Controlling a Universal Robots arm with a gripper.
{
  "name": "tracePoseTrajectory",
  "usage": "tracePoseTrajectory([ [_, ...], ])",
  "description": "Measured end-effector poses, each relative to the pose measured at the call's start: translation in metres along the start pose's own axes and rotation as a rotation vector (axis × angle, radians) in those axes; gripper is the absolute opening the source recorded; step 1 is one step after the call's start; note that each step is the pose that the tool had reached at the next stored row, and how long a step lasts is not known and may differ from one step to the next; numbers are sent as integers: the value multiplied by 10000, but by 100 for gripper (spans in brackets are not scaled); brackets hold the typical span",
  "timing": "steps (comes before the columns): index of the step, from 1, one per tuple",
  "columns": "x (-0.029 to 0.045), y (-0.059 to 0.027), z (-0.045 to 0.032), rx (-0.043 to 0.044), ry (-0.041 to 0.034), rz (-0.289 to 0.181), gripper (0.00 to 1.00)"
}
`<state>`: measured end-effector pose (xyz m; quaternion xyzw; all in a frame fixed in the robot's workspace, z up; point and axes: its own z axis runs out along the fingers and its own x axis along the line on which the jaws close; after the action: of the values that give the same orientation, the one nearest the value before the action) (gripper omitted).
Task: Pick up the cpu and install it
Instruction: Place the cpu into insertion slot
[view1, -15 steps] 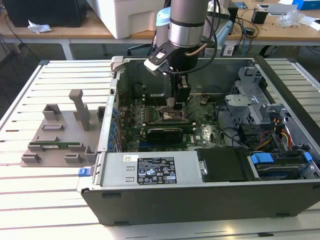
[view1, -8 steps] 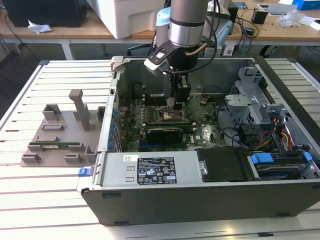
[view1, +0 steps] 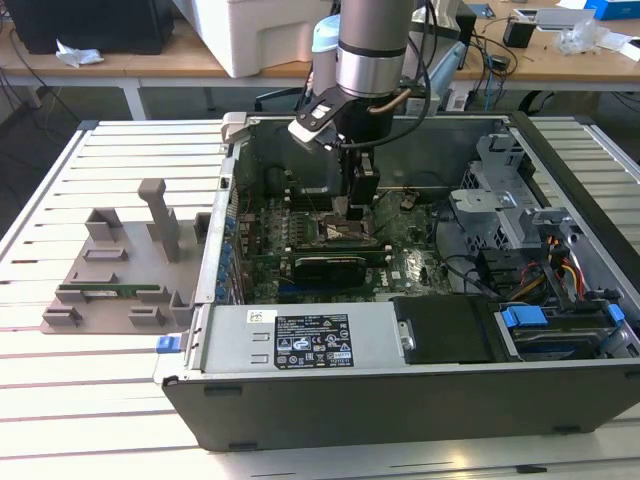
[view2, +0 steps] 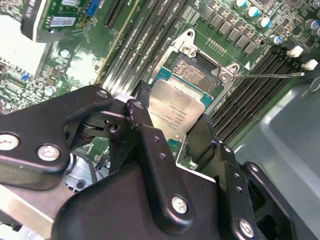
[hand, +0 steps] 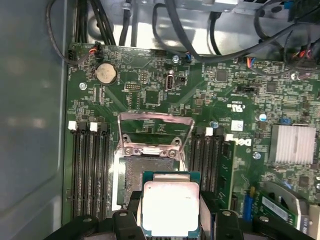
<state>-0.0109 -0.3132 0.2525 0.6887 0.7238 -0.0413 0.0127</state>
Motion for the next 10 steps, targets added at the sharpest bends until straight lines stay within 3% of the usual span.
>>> tracePoseTrajectory([
  [2,21,3,39,4,-2,0,54],
  [6,93,13,192,14,-2,-1,54],
  [10,116,16,305,15,-2,0,54],
])
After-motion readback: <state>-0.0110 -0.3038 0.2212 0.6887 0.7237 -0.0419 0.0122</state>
